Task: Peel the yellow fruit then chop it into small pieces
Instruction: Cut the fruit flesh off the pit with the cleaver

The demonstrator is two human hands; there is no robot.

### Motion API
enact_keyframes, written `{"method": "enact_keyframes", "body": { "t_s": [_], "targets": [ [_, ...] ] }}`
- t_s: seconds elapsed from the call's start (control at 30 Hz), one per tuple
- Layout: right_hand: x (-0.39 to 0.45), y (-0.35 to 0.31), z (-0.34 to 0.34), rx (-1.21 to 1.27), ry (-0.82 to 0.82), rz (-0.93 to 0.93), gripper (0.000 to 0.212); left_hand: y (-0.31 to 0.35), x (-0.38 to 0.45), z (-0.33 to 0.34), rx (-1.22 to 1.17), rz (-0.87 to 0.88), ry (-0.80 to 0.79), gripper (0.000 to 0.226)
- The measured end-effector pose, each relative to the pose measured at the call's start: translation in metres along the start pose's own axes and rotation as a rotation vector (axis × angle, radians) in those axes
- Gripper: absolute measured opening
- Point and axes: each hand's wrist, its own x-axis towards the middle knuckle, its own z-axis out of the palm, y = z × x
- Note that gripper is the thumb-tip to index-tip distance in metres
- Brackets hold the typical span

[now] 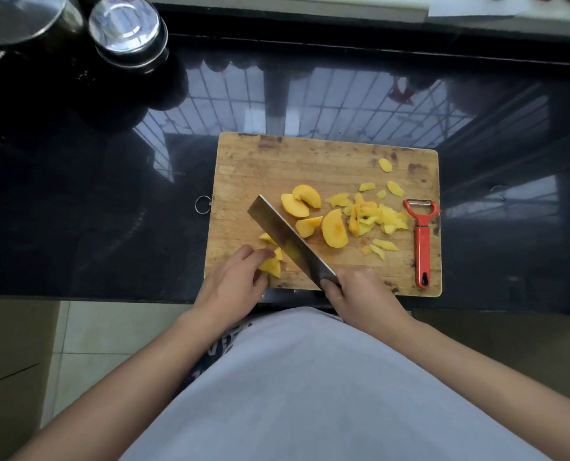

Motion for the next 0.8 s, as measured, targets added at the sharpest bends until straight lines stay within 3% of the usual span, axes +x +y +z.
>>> {"method": "enact_keyframes", "body": {
  "t_s": [0.13, 0.23, 0.37, 0.6, 0.8],
  "targets": [
    [-0.002, -0.002, -0.002, -0.018, 0.017, -0.019, 0.024, 0.003, 0.001, -0.007, 0.059, -0.012, 0.001, 0.032],
    [-0.002, -0.003, -0.001, -0.041, 0.019, -0.033, 0.024, 0.0, -0.006, -0.004, 0.032, -0.176, 0.062, 0.018],
    [0.002, -0.012, 0.002, -0.072, -0.058, -0.014, 0.027, -0.003, -0.009, -0.001, -0.162, -0.377, 0.124, 0.016],
    [0.001, -0.014, 0.002, -0.117, -0.029, 0.01, 0.024, 0.011, 0.0, -0.004, -0.409, -0.404, 0.191, 0.029],
    [0.001, -0.017, 0.001, -0.147, -0.017, 0.011, 0.024, 0.013, 0.013, 0.001, -0.499, -0.466, 0.226, 0.015]
  ]
}}
